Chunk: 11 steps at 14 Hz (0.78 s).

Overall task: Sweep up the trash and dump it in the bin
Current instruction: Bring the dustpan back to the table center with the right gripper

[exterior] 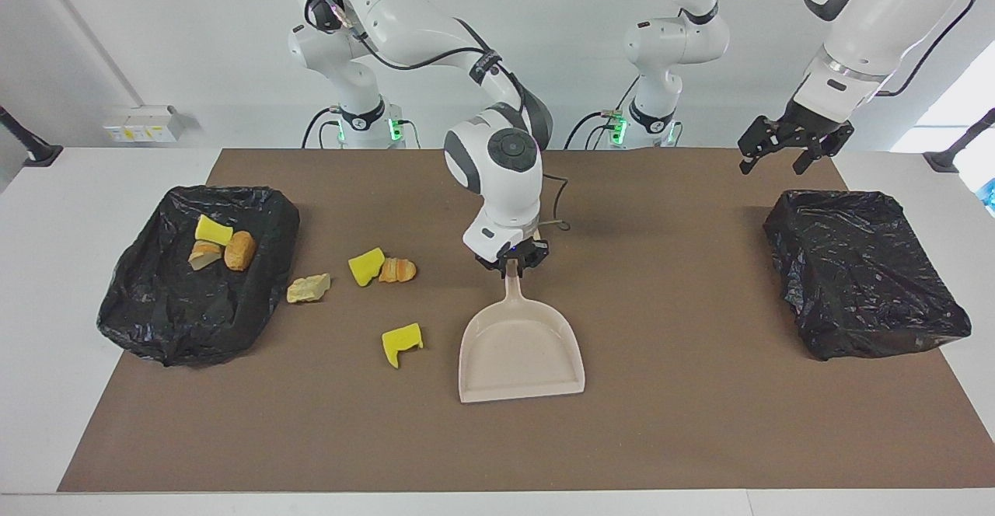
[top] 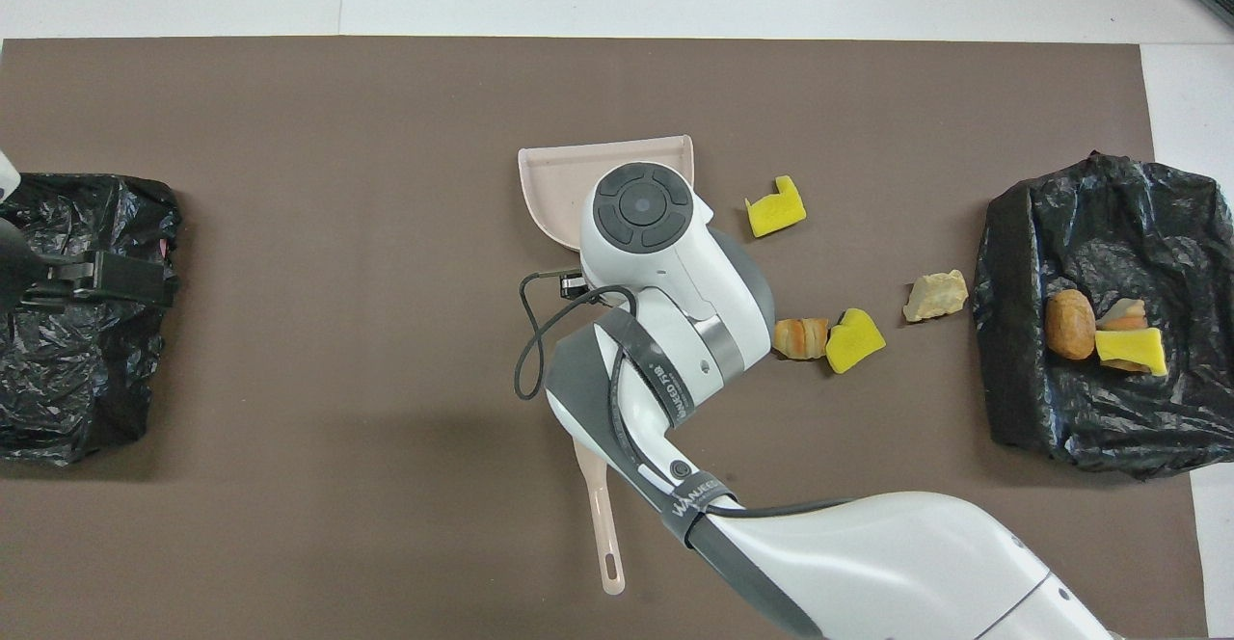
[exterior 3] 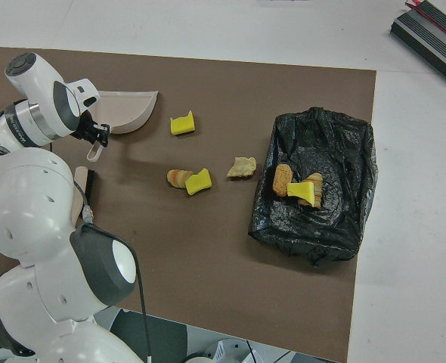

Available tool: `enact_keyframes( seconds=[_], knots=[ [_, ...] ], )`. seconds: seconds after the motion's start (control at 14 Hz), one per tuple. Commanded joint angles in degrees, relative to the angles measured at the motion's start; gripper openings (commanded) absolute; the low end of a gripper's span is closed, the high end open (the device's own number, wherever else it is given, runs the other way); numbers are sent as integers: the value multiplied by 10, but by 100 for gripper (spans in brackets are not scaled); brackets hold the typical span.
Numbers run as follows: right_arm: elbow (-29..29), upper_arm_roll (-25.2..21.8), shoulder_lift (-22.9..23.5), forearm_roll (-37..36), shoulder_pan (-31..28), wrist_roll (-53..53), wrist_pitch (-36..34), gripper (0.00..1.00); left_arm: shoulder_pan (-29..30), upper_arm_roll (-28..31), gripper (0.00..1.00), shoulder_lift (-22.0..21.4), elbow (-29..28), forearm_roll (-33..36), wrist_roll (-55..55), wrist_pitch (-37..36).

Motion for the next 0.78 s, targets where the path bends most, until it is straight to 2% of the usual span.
enact_keyframes(
  seconds=[0.0, 0.29, 0.57, 0.71],
  knots=[
    [16, -2, 2, -6, 4, 6, 1, 100, 4, -2, 100, -13, -14, 6, -4, -1],
    [13, -1, -22, 2, -5, 1, 1, 100, 3, -2, 100, -13, -14, 6, -6, 2],
    [-27, -1, -89, 11, -21, -25, -36, 100, 3, -2, 100, -13, -14, 6, -6, 2],
    [-49, -1, -114, 39, -19, -20, -63, 100, 4, -2, 100, -13, -14, 6, -6, 2]
  ],
)
